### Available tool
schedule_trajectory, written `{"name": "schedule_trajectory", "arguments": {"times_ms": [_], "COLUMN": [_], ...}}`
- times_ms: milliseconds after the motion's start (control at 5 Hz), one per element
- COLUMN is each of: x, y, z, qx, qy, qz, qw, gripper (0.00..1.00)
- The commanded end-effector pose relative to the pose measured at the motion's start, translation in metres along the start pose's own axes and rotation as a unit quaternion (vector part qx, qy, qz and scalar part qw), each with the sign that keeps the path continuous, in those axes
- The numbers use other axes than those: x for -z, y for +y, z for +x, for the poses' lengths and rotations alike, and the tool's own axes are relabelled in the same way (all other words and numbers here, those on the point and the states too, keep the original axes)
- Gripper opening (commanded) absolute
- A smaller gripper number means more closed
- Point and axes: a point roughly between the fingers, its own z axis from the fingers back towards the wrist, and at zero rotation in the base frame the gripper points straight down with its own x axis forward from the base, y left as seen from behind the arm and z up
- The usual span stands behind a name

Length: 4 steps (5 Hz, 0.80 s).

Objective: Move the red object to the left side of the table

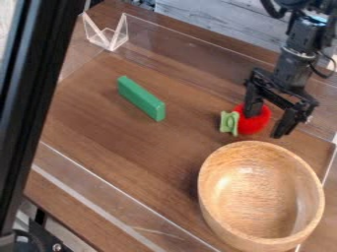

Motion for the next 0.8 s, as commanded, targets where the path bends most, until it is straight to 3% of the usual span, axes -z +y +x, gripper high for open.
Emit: {"name": "schedule_trajectory", "arguments": {"times_ms": [0,600], "x": [0.0054,0.0114], "y": [0.0252,0.0255], "z": [0.0025,-0.0011], "qx": [-0.008,-0.008], "qy": [-0.01,0.003], "qz": [0.003,0.0], "qw": [0.9999,1.0], "gripper": [1.0,1.0]}}
